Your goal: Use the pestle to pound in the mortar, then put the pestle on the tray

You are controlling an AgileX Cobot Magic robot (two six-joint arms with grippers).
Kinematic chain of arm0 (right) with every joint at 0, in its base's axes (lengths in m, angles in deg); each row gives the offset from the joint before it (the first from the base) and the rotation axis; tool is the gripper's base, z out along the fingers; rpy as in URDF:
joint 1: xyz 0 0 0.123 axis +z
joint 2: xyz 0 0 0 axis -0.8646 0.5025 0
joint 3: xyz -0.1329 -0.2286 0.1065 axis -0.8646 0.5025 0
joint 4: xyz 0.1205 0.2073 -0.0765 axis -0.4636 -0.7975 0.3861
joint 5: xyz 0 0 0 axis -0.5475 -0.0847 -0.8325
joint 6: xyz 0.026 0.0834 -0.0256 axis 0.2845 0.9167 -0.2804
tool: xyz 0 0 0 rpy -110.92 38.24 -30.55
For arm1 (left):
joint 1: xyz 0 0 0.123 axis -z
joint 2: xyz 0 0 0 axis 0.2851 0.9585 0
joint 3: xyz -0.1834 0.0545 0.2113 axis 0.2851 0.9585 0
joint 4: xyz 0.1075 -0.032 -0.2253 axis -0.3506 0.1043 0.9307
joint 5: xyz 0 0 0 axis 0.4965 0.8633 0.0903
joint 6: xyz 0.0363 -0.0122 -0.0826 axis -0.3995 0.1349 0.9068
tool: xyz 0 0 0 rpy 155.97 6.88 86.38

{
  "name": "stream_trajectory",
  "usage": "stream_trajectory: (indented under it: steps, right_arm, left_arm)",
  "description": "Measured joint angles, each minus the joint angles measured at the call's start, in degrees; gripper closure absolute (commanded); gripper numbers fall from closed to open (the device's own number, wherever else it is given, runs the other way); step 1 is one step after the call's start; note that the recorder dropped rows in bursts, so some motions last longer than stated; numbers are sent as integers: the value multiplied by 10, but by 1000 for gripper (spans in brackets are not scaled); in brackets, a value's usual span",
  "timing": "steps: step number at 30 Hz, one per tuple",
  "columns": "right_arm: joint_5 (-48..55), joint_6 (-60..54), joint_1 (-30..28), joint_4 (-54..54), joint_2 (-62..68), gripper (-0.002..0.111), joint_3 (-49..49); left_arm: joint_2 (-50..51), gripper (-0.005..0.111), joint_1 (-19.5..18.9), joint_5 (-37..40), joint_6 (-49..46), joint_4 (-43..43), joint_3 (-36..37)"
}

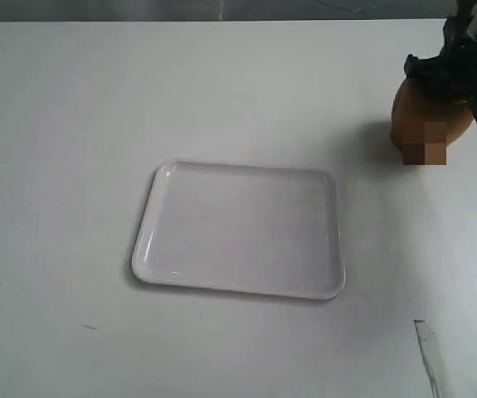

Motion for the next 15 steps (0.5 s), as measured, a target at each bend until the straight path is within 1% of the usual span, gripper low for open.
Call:
stream_trajectory:
  steps: [5,8,11,15]
  right_arm:
    - [4,-11,0,12,-129,108,1]
    - [0,-13,0,12,-173,108,1]
    - [12,-13,0,12,-169,108,1]
    - [16,-13,0,13,-103,108,1]
  left_arm:
    - [0,107,0,0,0,0,0]
    - [0,107,0,0,0,0,0]
    - [0,107,0,0,0,0,0]
    - [0,107,0,0,0,0,0]
